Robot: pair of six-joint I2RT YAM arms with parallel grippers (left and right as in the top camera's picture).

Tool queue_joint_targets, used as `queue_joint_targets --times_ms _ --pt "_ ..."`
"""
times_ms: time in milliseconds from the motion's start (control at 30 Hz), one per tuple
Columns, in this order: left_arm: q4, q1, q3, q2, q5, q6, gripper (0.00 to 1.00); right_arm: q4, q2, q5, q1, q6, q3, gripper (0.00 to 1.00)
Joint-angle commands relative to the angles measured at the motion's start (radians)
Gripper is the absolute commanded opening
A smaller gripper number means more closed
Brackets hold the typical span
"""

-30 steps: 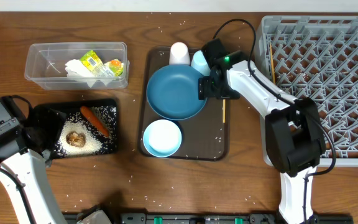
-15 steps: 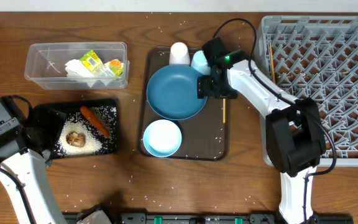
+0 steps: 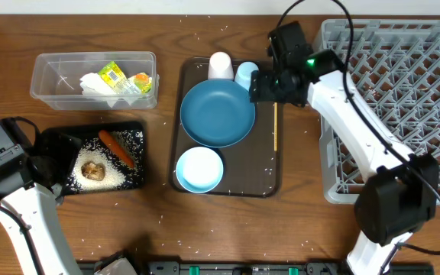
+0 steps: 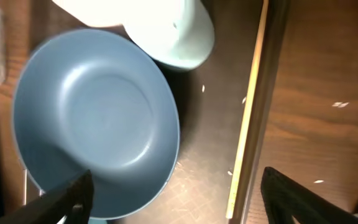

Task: Sort waste into correct bins and load items into the dishwasher rack
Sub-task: 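Return the right gripper to the remaining chopstick and grasp it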

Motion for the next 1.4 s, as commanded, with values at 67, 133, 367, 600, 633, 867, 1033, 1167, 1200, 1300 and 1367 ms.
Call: queue_joint_targets --times_ms 67,133,367,600,633,867,1033,1167,1200,1300,1367 --pt "-0.003 0.005 -0.006 -0.005 -0.012 -0.004 0.98 -0.009 0.061 0.044 -0.023 -0.031 0.002 0.66" --pt "-0.003 0.005 -0.006 -0.005 -0.012 -0.004 0.98 -0.004 0.093 0.044 -0.023 -0.031 0.002 0.61" --pt "-0.003 0.005 -0.006 -0.005 -0.012 -0.004 0.98 0.020 0.198 0.044 -0.028 -0.030 0.002 0.58" --pt "-0.004 0.005 -0.006 -0.005 -0.012 -0.004 0.98 0.023 0.230 0.044 -0.029 -0.031 0.002 0.58" --pt "-0.003 0.005 -0.006 -0.005 -0.012 -0.004 0.98 0.024 0.230 0.043 -0.029 -0.031 0.002 0.58" --pt "-0.003 0.005 -0.006 -0.005 -0.012 -0.005 0.98 0.034 0.230 0.044 -0.023 -0.031 -0.011 0.58" --pt "-0.003 0.005 -0.006 -0.005 -0.012 -0.004 0.98 0.057 0.230 0.091 -0.026 -0.026 -0.046 0.59" --pt "-0.003 0.005 -0.006 -0.005 -0.012 -0.004 0.98 0.087 0.230 0.089 -0.027 -0.026 -0.073 0.59" --pt "-0.003 0.005 -0.006 -0.005 -0.012 -0.004 0.98 0.095 0.230 0.089 -0.027 -0.026 -0.079 0.59" --pt "-0.003 0.005 -0.006 -0.005 -0.012 -0.004 0.98 0.106 0.230 0.088 -0.027 -0.026 -0.089 0.59" --pt "-0.003 0.005 -0.006 -0.005 -0.012 -0.005 0.98 0.114 0.231 0.086 -0.024 -0.026 -0.093 0.59"
